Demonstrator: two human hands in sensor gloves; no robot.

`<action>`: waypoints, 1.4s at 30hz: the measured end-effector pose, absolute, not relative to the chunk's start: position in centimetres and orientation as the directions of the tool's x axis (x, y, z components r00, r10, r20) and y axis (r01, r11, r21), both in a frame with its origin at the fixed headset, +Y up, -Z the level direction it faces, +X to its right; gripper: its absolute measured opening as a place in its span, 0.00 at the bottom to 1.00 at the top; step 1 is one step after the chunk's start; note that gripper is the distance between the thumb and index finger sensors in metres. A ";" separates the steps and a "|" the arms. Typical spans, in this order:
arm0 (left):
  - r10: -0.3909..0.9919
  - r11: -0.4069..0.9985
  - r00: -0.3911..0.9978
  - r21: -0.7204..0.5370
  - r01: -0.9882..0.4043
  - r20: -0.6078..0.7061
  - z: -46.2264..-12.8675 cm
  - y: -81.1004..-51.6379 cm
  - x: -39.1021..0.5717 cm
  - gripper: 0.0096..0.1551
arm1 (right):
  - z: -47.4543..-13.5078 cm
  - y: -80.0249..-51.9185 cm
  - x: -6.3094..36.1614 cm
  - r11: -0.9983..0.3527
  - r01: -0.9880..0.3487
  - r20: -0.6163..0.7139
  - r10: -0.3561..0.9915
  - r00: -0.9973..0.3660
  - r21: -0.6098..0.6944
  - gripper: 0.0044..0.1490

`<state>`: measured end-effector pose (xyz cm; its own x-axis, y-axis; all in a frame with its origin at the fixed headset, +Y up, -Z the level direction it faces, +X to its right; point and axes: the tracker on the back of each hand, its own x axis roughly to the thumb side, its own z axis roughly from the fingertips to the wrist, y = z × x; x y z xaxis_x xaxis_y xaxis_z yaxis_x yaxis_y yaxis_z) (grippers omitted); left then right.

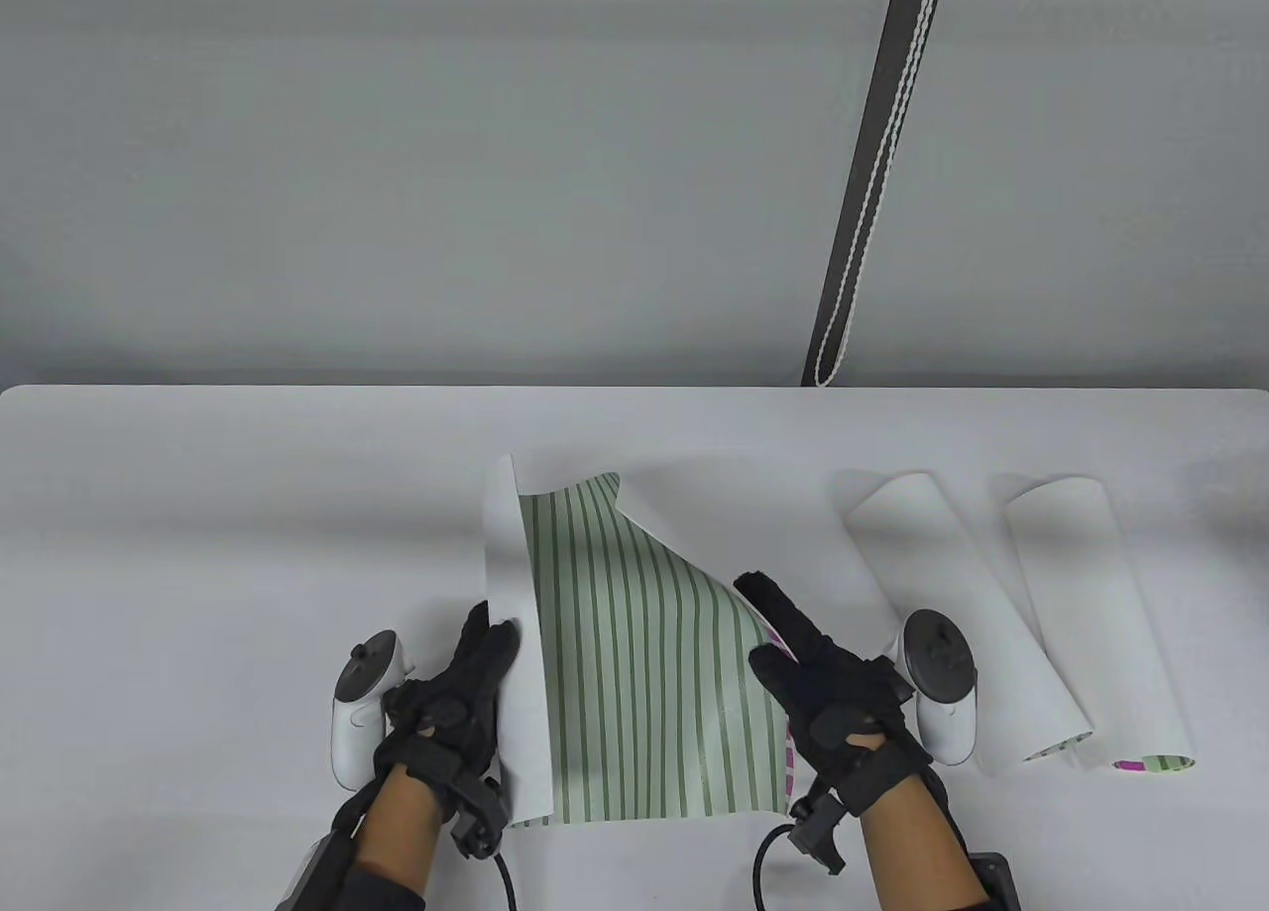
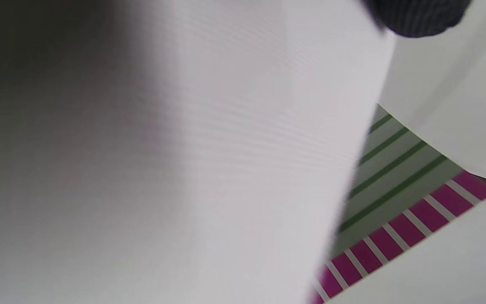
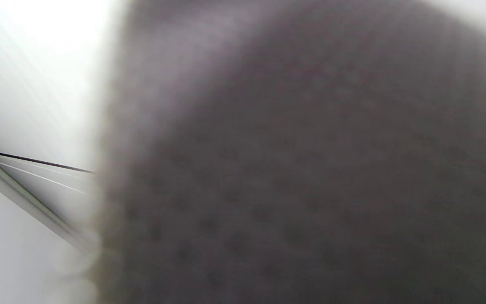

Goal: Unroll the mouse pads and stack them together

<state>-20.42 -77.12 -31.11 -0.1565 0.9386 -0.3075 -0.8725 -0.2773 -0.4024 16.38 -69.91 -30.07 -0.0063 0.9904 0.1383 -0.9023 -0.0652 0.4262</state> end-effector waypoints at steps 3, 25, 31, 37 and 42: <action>0.945 -0.260 -0.143 -0.407 -0.876 -0.295 -31.1 -76.9 -20.5 0.71 | -30.1 -70.1 16.5 -0.061 -0.904 0.133 0.991 -0.005 0.422 0.39; 0.949 -0.275 -0.164 -0.451 -0.849 -0.270 -31.9 -76.4 -22.3 0.68 | -30.7 -69.6 19.4 -0.016 -0.920 0.135 0.990 0.041 0.392 0.39; 0.946 -0.135 0.002 -0.400 -0.907 -0.324 -33.0 -75.4 -24.9 0.39 | -31.2 -69.3 20.4 -0.048 -0.928 0.132 0.991 0.001 0.368 0.38; 0.836 0.408 0.516 -0.417 -0.812 -0.186 -35.5 -72.0 -27.0 0.33 | -32.5 -68.1 22.4 -0.475 -0.847 0.017 0.874 -0.485 0.241 0.38; 0.707 0.580 0.666 -0.345 -0.738 -0.238 -36.5 -72.6 -25.9 0.32 | -34.0 -70.0 22.6 -0.655 -0.730 -0.124 0.722 -0.681 0.195 0.37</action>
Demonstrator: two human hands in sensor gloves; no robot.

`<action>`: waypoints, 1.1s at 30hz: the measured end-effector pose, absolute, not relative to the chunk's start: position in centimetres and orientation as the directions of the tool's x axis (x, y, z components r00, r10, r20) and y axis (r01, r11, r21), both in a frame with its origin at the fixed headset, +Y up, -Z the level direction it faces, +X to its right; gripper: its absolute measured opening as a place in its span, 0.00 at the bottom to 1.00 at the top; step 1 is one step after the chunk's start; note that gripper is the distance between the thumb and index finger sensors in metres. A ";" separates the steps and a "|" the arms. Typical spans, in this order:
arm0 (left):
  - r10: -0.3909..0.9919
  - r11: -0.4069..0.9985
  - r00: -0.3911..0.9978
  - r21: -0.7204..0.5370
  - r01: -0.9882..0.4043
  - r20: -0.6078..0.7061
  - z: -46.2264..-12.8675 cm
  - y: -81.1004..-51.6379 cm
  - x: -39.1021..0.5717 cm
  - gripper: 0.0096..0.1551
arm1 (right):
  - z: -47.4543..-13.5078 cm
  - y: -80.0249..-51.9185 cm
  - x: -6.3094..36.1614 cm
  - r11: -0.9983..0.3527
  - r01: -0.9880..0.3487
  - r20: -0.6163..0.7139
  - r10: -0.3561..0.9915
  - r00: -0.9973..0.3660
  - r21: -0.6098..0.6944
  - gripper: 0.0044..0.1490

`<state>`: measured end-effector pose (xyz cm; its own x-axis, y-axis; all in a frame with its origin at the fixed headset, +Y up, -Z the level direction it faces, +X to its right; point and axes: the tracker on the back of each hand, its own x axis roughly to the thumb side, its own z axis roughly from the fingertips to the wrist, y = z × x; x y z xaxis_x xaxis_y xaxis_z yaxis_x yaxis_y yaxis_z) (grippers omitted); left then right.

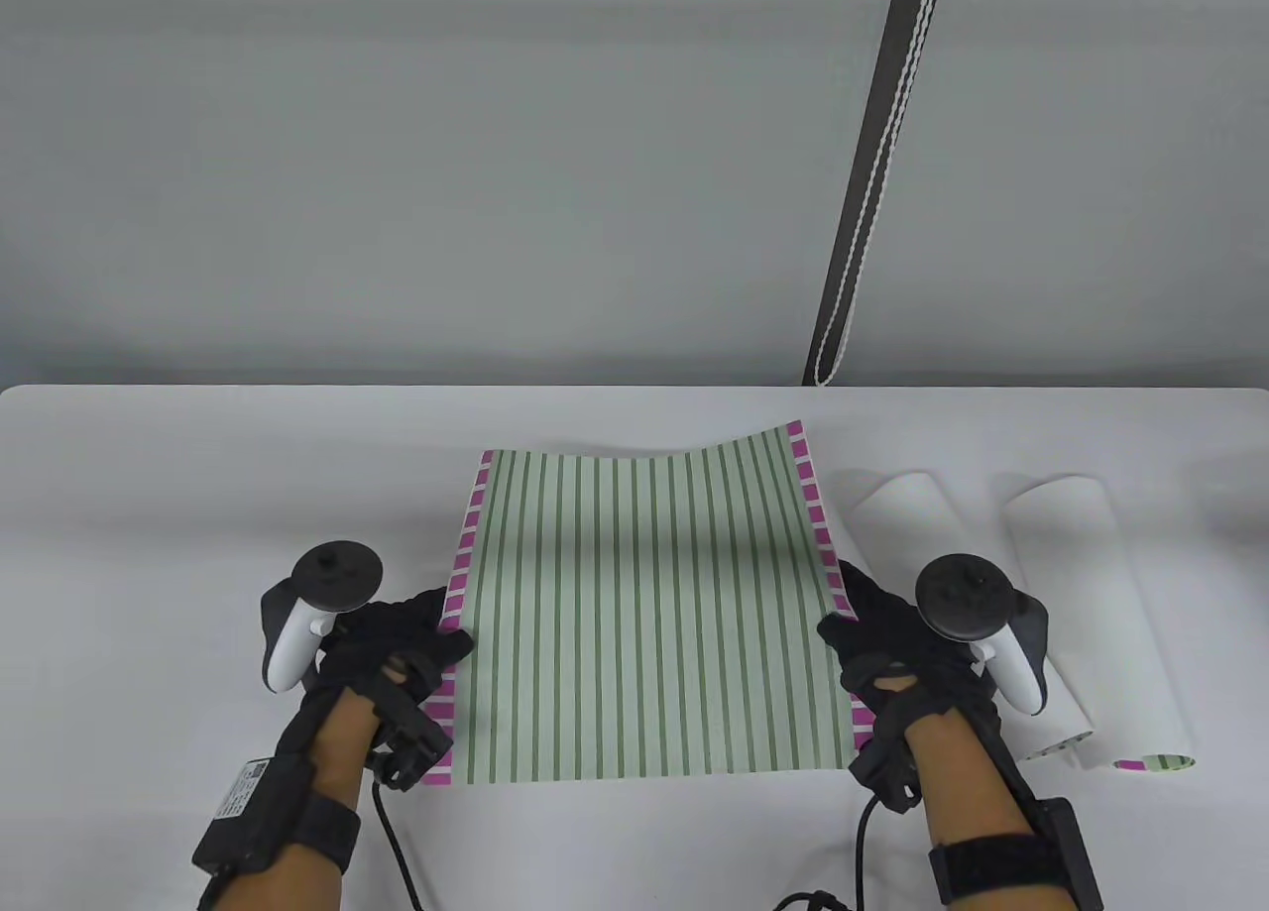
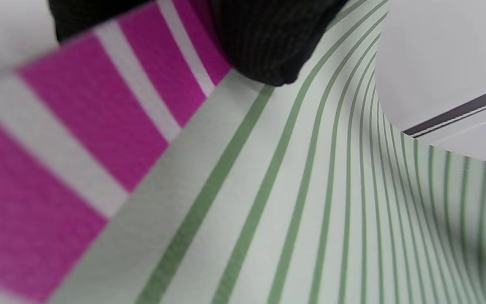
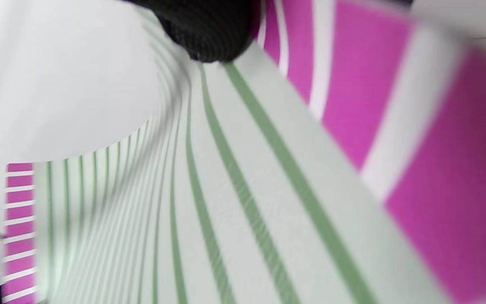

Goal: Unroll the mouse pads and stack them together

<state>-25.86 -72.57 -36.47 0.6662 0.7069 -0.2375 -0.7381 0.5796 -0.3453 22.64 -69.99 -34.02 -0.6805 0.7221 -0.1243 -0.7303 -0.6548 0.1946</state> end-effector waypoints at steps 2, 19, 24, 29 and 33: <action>0.653 0.639 0.712 -0.317 -0.701 -0.259 -36.6 -73.4 -25.6 0.32 | -34.4 -71.9 22.5 -0.654 -0.731 -0.180 0.709 -0.682 0.193 0.36; 0.413 0.783 0.830 -0.320 -0.534 -0.375 -37.2 -76.5 -24.2 0.34 | -35.7 -77.0 21.5 -0.789 -0.568 -0.336 0.482 -0.809 0.235 0.37; 0.407 0.788 0.834 -0.317 -0.527 -0.373 -37.0 -76.6 -24.3 0.34 | -35.6 -77.1 21.6 -0.786 -0.574 -0.339 0.488 -0.804 0.230 0.37; 0.400 0.796 0.837 -0.311 -0.519 -0.373 -36.9 -76.6 -24.2 0.35 | -35.5 -76.9 21.5 -0.794 -0.563 -0.337 0.478 -0.812 0.229 0.38; 0.389 0.803 0.839 -0.306 -0.511 -0.381 -36.5 -76.5 -24.4 0.39 | -35.3 -76.8 21.6 -0.790 -0.575 -0.337 0.493 -0.802 0.212 0.41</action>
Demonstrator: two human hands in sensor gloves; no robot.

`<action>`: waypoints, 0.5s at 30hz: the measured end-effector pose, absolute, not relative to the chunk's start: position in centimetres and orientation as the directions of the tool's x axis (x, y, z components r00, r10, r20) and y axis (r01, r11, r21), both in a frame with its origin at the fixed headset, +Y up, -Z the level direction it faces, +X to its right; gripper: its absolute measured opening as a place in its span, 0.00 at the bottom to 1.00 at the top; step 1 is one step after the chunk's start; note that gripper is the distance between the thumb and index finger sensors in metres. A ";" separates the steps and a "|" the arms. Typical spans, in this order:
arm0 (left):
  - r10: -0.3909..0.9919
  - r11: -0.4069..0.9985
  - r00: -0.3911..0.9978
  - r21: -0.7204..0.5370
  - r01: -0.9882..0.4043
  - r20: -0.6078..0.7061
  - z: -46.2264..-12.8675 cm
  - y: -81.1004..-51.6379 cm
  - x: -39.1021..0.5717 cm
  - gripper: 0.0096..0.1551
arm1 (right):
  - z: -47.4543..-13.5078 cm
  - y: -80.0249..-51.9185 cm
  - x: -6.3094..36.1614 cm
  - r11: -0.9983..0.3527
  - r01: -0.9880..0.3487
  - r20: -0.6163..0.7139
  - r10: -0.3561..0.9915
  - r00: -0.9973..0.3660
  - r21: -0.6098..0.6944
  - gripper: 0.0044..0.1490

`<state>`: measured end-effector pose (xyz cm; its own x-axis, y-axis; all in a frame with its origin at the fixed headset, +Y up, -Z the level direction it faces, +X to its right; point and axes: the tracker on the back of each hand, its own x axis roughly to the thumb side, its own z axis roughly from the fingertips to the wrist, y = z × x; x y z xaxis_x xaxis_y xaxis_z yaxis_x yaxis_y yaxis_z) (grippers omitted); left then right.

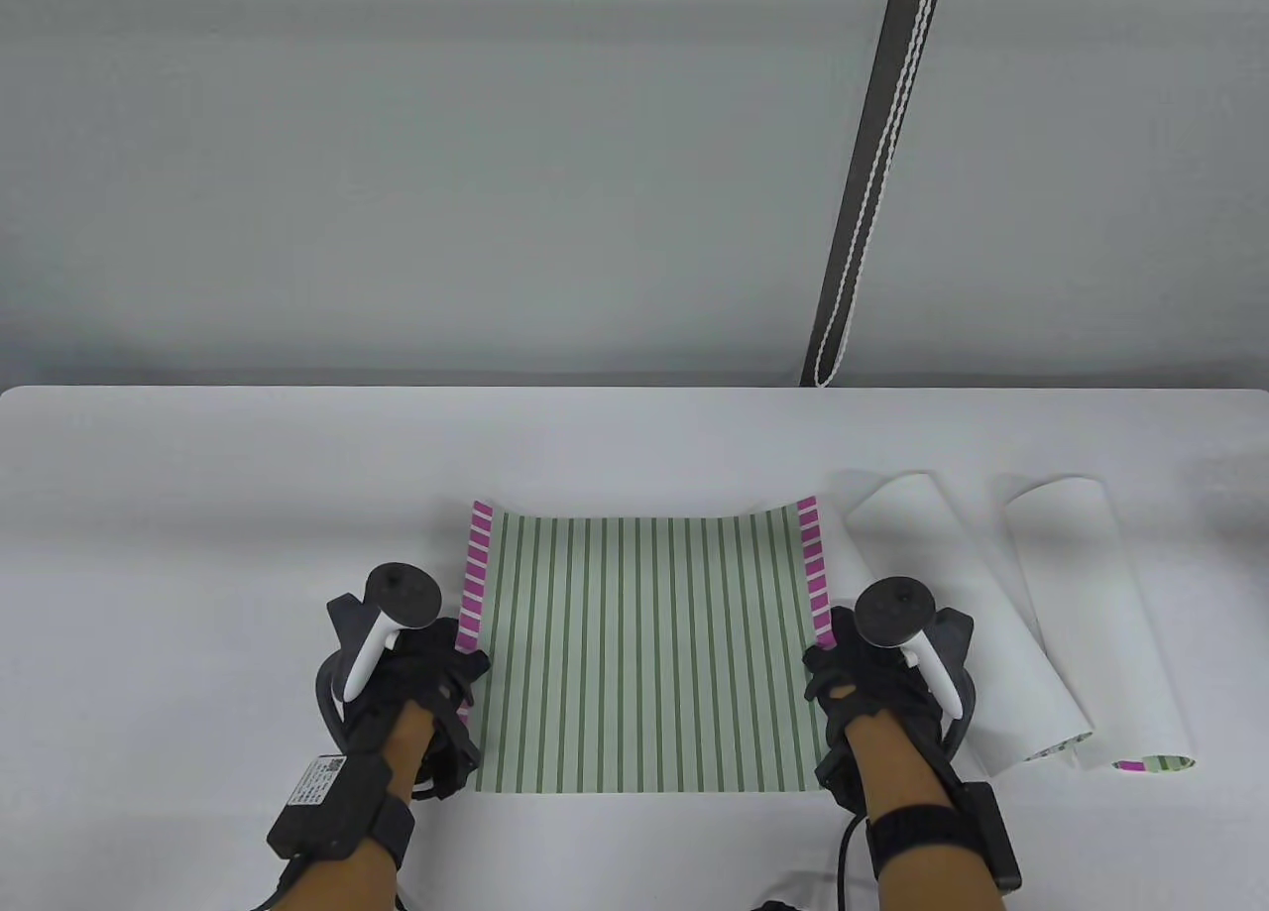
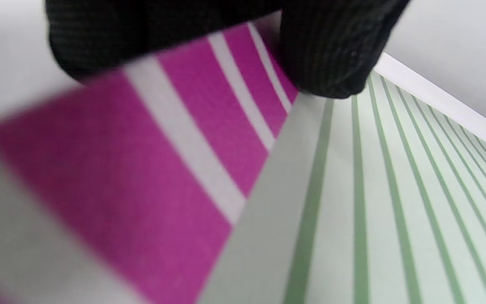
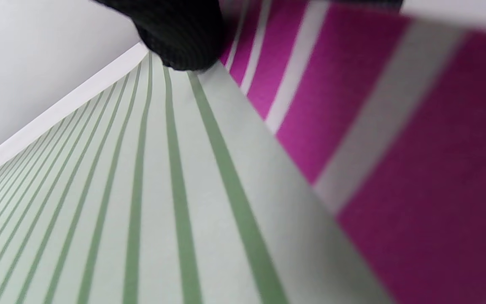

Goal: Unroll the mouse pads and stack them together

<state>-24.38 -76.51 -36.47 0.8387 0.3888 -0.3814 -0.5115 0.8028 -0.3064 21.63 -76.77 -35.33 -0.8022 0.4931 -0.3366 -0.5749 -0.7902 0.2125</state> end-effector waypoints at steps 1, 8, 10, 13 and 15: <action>0.383 0.807 0.841 -0.305 -0.506 -0.381 -36.3 -76.3 -24.5 0.42 | -35.2 -76.5 21.6 -0.793 -0.578 -0.332 0.501 -0.799 0.193 0.44; 0.302 0.897 0.949 -0.307 -0.316 -0.096 -33.4 -73.8 -22.3 0.58 | -34.3 -73.4 17.6 -0.884 -0.369 0.074 0.404 -0.912 0.287 0.53; 0.225 0.875 0.974 -0.440 -0.201 0.003 -33.3 -74.7 -21.1 0.60 | -34.1 -74.5 15.8 -0.860 -0.313 0.172 0.407 -0.897 0.403 0.56; 0.128 0.807 0.991 -0.584 -0.086 0.031 -33.3 -76.5 -20.7 0.62 | -33.7 -76.6 14.8 -0.827 -0.153 0.202 0.304 -0.931 0.541 0.58; 0.111 0.791 0.994 -0.607 -0.078 0.017 -33.4 -77.5 -21.0 0.60 | -33.5 -76.8 15.5 -0.818 -0.080 0.221 0.246 -0.944 0.569 0.56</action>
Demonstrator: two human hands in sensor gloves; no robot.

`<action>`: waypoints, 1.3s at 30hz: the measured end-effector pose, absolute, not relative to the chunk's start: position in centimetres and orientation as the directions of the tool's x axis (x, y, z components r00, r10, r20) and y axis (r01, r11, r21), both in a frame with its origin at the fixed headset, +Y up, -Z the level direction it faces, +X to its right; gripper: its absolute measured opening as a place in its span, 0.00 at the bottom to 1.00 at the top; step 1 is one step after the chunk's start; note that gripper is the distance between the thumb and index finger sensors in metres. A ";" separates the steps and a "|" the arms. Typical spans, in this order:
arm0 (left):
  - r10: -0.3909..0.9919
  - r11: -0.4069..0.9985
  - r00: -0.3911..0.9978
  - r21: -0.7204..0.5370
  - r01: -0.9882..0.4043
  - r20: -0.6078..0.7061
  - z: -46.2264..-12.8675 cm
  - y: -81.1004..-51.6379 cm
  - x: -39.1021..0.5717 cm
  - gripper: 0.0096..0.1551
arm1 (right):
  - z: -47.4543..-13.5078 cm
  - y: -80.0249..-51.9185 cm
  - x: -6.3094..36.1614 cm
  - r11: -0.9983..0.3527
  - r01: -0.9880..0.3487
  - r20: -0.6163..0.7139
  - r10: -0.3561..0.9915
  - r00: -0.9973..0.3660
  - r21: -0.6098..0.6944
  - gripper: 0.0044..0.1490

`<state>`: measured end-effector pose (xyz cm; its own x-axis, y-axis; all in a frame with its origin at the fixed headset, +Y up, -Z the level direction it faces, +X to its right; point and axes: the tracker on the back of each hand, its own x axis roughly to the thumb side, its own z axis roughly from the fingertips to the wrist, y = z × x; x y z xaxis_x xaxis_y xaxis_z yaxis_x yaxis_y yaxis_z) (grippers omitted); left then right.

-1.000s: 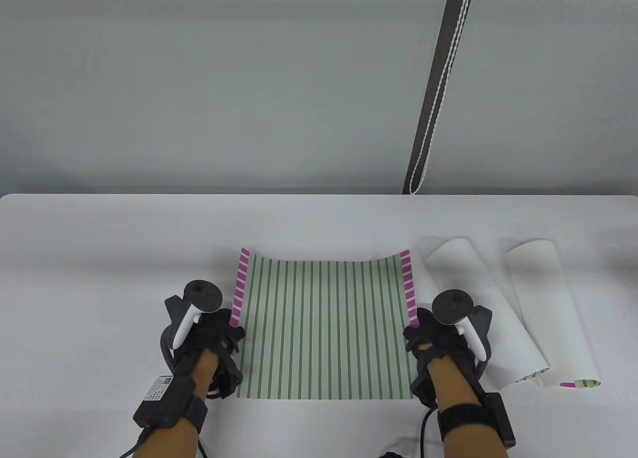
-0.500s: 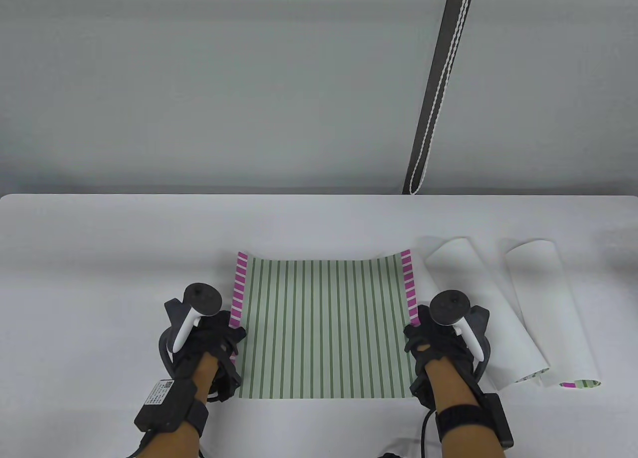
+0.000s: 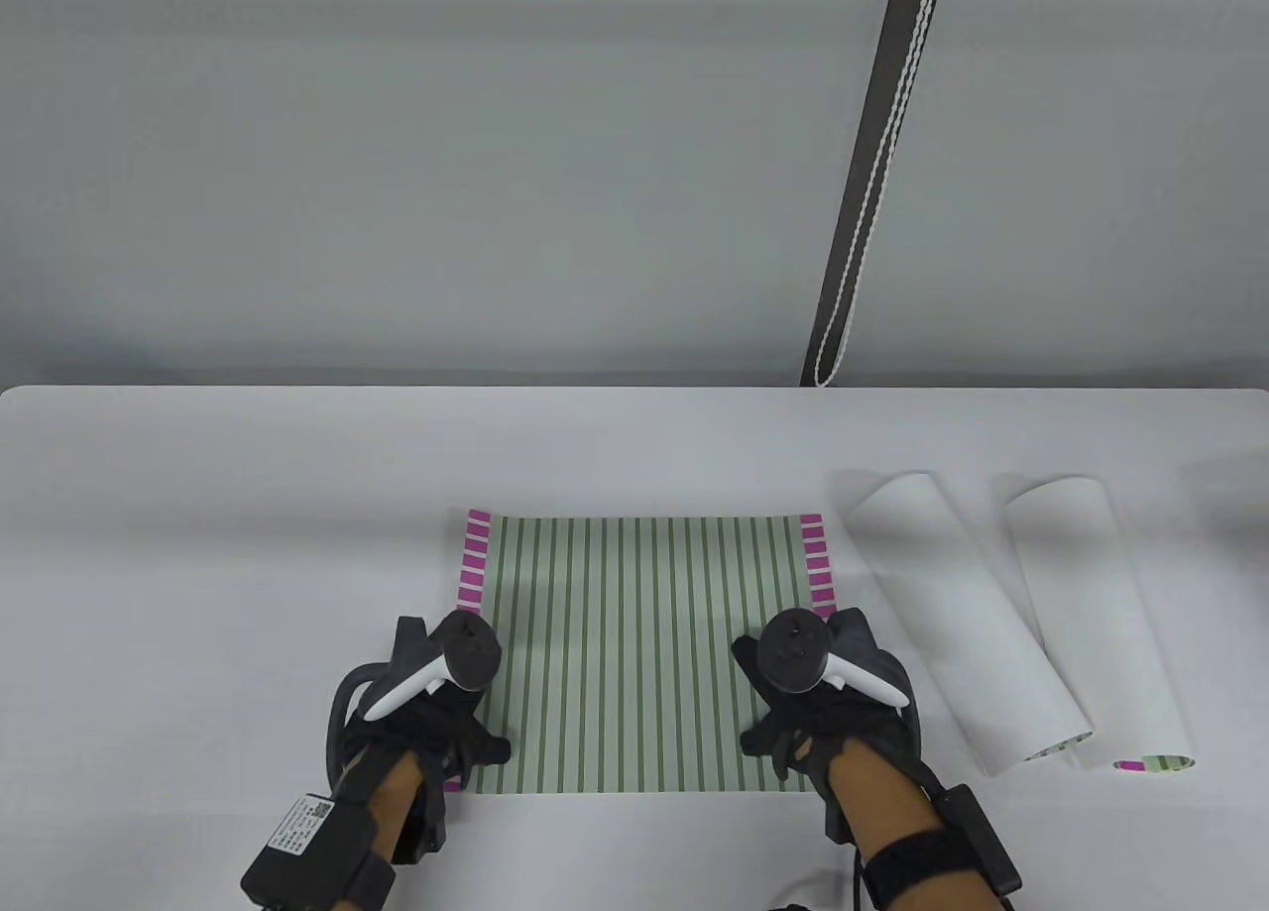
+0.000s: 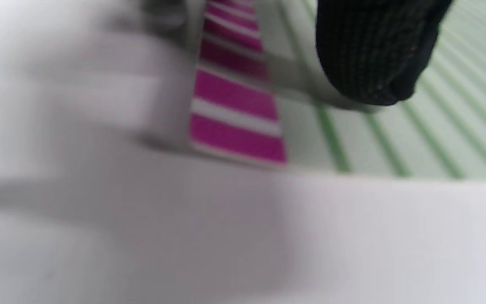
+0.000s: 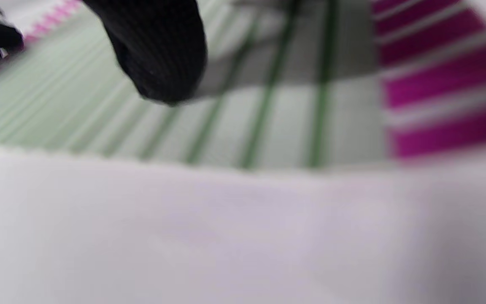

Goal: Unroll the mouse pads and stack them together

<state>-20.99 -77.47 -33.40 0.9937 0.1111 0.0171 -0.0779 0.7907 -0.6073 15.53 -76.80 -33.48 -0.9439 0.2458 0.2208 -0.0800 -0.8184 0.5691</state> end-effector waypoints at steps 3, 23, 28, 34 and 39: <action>0.193 0.795 0.981 -0.585 -0.161 -0.008 -33.5 -77.6 -21.9 0.58 | -32.8 -76.8 17.4 -0.815 -0.102 0.226 0.276 -0.934 0.571 0.55; 0.313 0.874 0.950 -0.389 -0.291 -0.009 -32.7 -74.0 -22.7 0.59 | -30.9 -73.4 20.1 -0.881 -0.208 0.196 0.314 -0.929 0.426 0.55; 0.697 0.712 0.694 -0.287 -0.640 0.180 -31.6 -69.2 -23.4 0.58 | -32.1 -69.3 21.0 -0.869 -0.409 0.122 0.454 -0.882 0.277 0.55; 0.894 0.430 0.320 -0.397 -0.811 0.313 -30.3 -67.9 -23.6 0.61 | -33.3 -67.2 23.7 -0.857 -0.487 -0.047 0.486 -0.873 0.169 0.58; 0.890 0.439 0.295 -0.482 -0.759 0.346 -29.9 -68.3 -23.2 0.67 | -34.0 -68.0 26.6 -0.882 -0.452 -0.183 0.427 -0.886 0.134 0.60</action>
<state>-23.23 -68.30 -29.89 0.2952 0.8905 0.3463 -0.7585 0.4388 -0.4818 26.64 -67.99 -33.97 -0.8857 0.4266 -0.1832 -0.4524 -0.8817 0.1339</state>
